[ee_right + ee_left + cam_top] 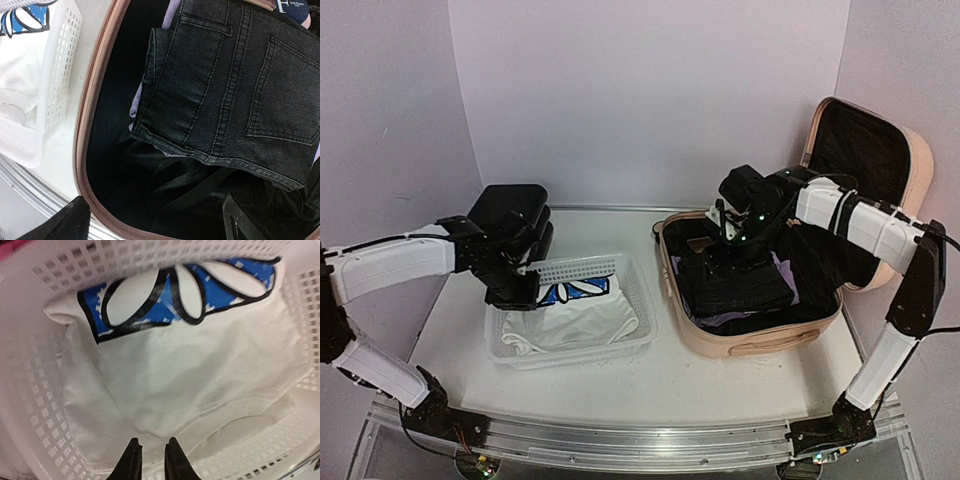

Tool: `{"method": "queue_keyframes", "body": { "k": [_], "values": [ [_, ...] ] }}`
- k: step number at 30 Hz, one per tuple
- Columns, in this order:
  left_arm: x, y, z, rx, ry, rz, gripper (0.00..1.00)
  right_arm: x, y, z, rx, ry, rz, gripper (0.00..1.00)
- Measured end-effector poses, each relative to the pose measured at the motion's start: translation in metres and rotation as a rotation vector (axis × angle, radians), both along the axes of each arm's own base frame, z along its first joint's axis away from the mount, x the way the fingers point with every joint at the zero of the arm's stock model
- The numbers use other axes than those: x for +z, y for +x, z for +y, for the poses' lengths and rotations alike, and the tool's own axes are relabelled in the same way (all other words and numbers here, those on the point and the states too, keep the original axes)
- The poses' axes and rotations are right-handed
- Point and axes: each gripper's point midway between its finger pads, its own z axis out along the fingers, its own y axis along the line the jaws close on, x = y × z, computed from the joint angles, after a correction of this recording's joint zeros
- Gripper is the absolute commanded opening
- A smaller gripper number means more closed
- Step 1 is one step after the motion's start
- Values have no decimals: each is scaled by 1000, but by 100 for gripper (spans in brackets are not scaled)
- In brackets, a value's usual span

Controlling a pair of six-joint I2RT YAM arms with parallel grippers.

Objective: Open, take out, and arrange the luggage

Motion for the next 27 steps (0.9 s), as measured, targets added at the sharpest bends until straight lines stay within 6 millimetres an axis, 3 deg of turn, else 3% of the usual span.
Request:
{"method": "queue_keyframes", "body": {
  "k": [2, 7, 13, 16, 19, 21, 24, 27],
  "values": [
    [-30, -6, 1, -6, 61, 61, 19, 3, -3, -2, -3, 4, -5, 94],
    [-75, -32, 17, 30, 182, 149, 19, 10, -8, -10, -11, 6, -24, 94],
    [-99, -56, 33, 107, 224, 178, 26, 7, -5, -21, -38, -4, -18, 95],
    [-98, -59, 30, 107, 209, 169, 40, -1, -1, -33, -71, -15, 2, 95],
    [-86, -55, 24, 88, 173, 131, 55, -11, 2, -53, -101, -57, 17, 96],
    [-65, -47, 16, 64, 118, 75, 65, -13, 3, -64, -88, -101, 14, 98],
    [-15, -29, -3, 15, -3, -59, 76, -17, 0, -63, 29, -162, -11, 98],
    [48, -13, -21, -38, -158, -247, 83, -25, -1, -49, 211, -207, -46, 98]
  ]
}}
